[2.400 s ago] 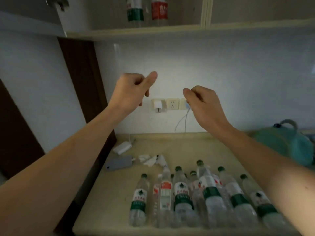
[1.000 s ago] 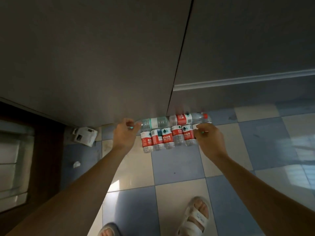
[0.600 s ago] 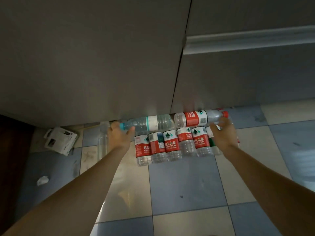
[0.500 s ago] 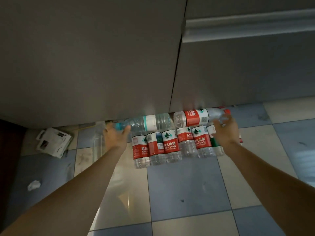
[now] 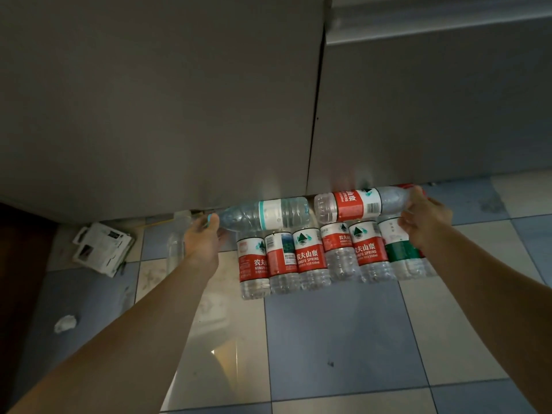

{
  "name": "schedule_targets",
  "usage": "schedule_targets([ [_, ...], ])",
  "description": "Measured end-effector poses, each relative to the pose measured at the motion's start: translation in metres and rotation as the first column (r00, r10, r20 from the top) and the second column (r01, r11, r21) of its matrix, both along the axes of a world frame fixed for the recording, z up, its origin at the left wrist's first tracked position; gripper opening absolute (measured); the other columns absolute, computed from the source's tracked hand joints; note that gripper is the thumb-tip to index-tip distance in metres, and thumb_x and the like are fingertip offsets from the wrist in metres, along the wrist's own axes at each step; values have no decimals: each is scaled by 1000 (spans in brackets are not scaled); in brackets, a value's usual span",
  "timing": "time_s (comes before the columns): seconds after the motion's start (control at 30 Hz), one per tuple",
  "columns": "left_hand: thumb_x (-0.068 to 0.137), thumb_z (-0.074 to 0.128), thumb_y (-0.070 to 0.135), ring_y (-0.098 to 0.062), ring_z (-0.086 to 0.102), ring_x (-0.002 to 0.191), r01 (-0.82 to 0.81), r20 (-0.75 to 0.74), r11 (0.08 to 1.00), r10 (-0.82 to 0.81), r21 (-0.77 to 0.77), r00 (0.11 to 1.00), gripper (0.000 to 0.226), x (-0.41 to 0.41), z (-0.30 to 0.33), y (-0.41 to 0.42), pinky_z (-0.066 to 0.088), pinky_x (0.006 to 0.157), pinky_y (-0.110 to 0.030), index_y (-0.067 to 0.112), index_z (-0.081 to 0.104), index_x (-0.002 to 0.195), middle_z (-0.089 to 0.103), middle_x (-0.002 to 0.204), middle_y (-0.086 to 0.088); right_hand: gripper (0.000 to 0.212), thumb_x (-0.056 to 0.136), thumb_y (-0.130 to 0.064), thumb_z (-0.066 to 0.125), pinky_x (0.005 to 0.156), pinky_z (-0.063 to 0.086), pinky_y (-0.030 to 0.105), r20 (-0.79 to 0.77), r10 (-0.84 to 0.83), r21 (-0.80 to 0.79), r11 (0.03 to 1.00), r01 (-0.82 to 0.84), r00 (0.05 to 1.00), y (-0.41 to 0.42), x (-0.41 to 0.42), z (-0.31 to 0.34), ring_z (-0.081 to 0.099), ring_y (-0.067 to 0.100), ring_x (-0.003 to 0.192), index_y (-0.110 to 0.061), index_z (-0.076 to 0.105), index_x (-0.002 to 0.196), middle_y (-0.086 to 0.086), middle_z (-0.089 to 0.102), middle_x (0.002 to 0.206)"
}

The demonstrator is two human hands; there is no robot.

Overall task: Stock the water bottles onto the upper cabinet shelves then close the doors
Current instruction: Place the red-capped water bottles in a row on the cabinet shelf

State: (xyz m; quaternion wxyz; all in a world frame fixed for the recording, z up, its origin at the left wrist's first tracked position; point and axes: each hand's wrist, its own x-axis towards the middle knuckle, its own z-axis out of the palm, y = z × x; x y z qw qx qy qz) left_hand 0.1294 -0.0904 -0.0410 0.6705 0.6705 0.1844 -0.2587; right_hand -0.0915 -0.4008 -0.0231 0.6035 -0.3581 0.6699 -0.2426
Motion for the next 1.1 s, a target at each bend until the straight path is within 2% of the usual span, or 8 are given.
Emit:
schedule_targets([
  [0.17,101,54,12,-31,71,106,-43,-88,985,29,-166,996,37,-1,2,10,53,99,-51,-6,52,133,69,121,-20,49,81,-33,83,73,64,36,145,-16,104,995,1,989,1,-9,9,75,19,85,-8,62,118,10,73,101],
  [0.3,99,56,11,-29,72,104,4,-39,979,-12,-202,999,34,-9,13,22,57,94,-46,-10,55,126,70,119,-19,24,89,-31,72,89,60,43,282,86,53,993,-105,956,7,-24,20,77,20,83,-8,66,97,8,76,88],
  [0.43,98,56,4,-28,72,102,114,96,970,-96,-214,991,8,-15,45,33,59,88,-45,1,63,99,73,103,-12,22,90,-27,71,96,57,46,329,204,-50,979,-199,922,17,-40,34,75,25,94,-7,68,99,10,76,97],
  [0.57,96,60,2,-14,73,86,296,302,953,-262,-72,917,14,-24,92,33,62,78,-32,5,64,109,68,100,-9,27,92,-23,68,103,51,51,269,434,-196,899,-392,860,28,-53,62,70,28,106,-6,69,113,13,72,113],
  [0.63,93,64,2,-13,69,91,442,386,897,-418,30,822,19,-30,114,28,62,77,-28,6,66,112,68,100,-5,22,88,-24,71,98,55,46,179,568,-291,810,-508,803,40,-56,83,71,24,104,-15,73,108,6,74,108],
  [0.73,89,69,2,-16,66,97,664,453,732,-649,154,611,22,-43,141,18,61,84,-33,16,69,105,69,103,-2,14,81,-33,75,77,58,19,-100,758,-437,548,-713,644,66,-60,113,71,8,95,-34,73,95,-14,73,94],
  [0.87,84,76,2,-18,67,98,776,493,487,-828,400,266,25,-73,153,4,55,92,-34,14,68,104,70,104,0,21,78,-41,79,81,50,15,-425,819,-392,217,-894,385,109,-64,122,65,-5,92,-42,67,95,-17,70,93],
  [1.1,80,82,12,-8,61,94,768,454,214,-884,603,-110,30,-106,128,12,51,85,-27,18,71,107,63,102,6,38,73,-25,87,93,56,24,-407,831,-390,217,-895,379,158,-81,92,63,1,99,-36,67,104,-15,63,105],
])
